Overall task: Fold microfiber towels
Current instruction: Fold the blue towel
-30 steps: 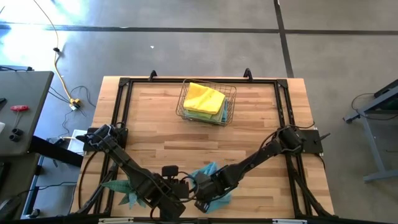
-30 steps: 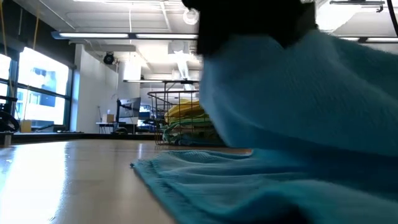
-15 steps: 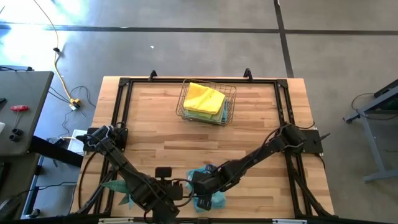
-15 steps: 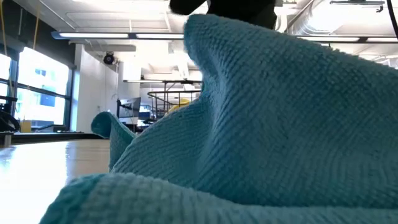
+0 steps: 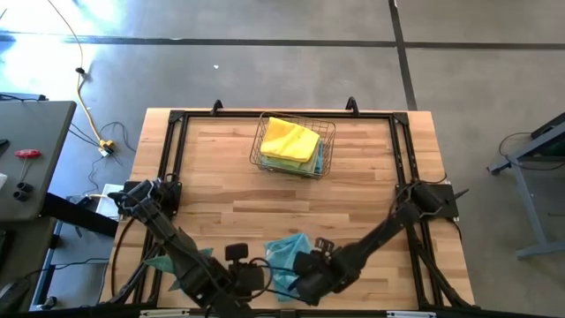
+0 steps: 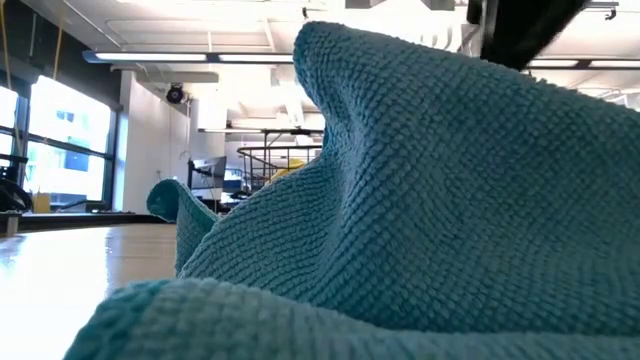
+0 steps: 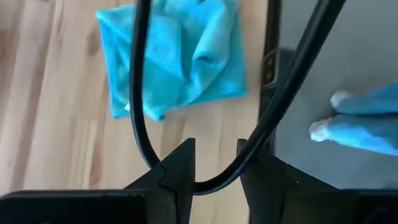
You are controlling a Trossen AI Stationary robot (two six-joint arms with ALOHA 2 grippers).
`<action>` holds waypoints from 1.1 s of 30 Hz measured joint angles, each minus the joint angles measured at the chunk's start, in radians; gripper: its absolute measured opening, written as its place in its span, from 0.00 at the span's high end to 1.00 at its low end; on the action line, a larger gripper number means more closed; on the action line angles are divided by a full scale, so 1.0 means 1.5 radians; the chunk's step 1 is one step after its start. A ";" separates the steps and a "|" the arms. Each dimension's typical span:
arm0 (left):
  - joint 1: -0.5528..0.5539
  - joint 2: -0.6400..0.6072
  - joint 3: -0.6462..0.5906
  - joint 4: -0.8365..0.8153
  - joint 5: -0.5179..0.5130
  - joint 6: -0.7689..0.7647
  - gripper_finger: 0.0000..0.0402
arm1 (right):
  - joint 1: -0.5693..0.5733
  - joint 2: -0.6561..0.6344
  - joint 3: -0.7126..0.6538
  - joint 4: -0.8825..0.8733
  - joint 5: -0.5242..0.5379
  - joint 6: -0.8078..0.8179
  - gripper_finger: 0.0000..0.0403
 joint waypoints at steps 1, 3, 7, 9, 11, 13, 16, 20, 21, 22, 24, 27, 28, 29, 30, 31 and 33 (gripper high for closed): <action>-0.002 0.000 0.000 0.012 -0.002 0.000 0.73 | 0.006 0.000 0.000 -0.002 0.034 0.017 0.59; -0.006 0.000 -0.001 0.033 -0.001 -0.006 0.73 | 0.013 0.001 -0.002 0.001 0.100 0.045 0.59; -0.015 0.001 -0.002 0.058 0.008 -0.053 0.73 | 0.014 0.014 -0.033 0.115 0.065 0.070 0.59; -0.021 0.002 -0.002 0.062 0.012 -0.074 0.73 | 0.018 0.027 -0.044 0.180 0.024 0.066 0.59; -0.028 0.002 -0.002 0.063 0.010 -0.096 0.73 | 0.024 0.039 -0.048 0.219 0.019 0.054 0.59; -0.035 0.002 -0.002 0.066 0.005 -0.118 0.73 | 0.024 0.050 -0.050 0.264 0.015 0.037 0.59; -0.046 0.002 -0.002 0.068 -0.008 -0.146 0.72 | 0.023 0.054 -0.050 0.364 -0.015 -0.021 0.59; -0.058 0.002 -0.002 0.071 -0.017 -0.175 0.73 | 0.015 0.055 -0.050 0.446 -0.095 -0.109 0.59; -0.060 0.002 -0.002 0.072 -0.024 -0.183 0.73 | 0.015 0.054 -0.047 0.448 -0.113 -0.118 0.59; -0.063 0.002 -0.002 0.072 -0.032 -0.190 0.73 | 0.015 0.053 -0.043 0.441 -0.122 -0.119 0.59; -0.070 0.002 -0.002 0.072 -0.047 -0.204 0.73 | 0.016 0.050 -0.032 0.401 -0.117 -0.100 0.59; -0.079 0.002 -0.001 0.072 -0.075 -0.220 0.73 | 0.022 0.047 -0.013 0.310 -0.032 -0.084 0.59; -0.080 0.002 -0.001 0.071 -0.084 -0.223 0.73 | 0.025 0.047 -0.008 0.276 0.003 -0.080 0.59; -0.082 0.001 -0.001 0.071 -0.091 -0.226 0.73 | 0.029 0.047 -0.004 0.240 0.041 -0.073 0.59; -0.084 0.002 -0.001 0.068 -0.097 -0.227 0.73 | 0.031 0.047 -0.003 0.212 0.075 -0.059 0.59; -0.085 0.002 -0.001 0.067 -0.103 -0.227 0.72 | 0.033 0.046 -0.004 0.192 0.098 -0.041 0.59; -0.085 0.002 -0.001 0.065 -0.109 -0.227 0.72 | 0.035 0.046 -0.015 0.165 0.121 -0.008 0.59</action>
